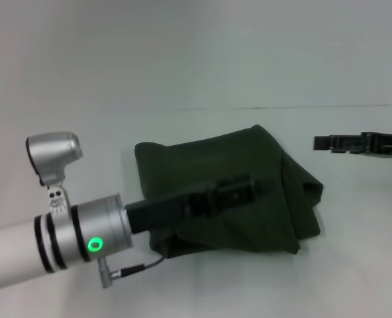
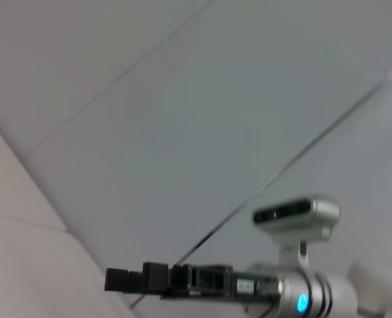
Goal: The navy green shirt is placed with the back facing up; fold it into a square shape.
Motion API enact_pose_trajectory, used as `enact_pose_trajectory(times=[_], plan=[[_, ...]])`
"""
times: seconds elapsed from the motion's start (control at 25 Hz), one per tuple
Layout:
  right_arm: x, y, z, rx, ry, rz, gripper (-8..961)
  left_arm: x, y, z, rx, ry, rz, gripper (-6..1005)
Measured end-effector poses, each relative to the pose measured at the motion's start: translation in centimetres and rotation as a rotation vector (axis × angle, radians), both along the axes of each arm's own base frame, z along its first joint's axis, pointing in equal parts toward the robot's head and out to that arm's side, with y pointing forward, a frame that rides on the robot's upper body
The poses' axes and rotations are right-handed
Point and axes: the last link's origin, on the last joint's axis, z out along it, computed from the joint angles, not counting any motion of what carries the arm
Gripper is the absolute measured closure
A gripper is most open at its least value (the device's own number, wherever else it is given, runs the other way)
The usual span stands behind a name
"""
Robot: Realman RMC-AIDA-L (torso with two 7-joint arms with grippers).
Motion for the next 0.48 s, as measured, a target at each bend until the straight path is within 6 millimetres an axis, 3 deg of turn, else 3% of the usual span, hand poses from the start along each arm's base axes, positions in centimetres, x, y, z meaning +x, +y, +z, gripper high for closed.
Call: enact_pose_trajectory(times=[0.48], plan=[[-0.7,0.5,-5.0,-0.080,-0.063,-0.094,186,-3.4,-1.1,0.7,0.133,0.169,-0.101,78]])
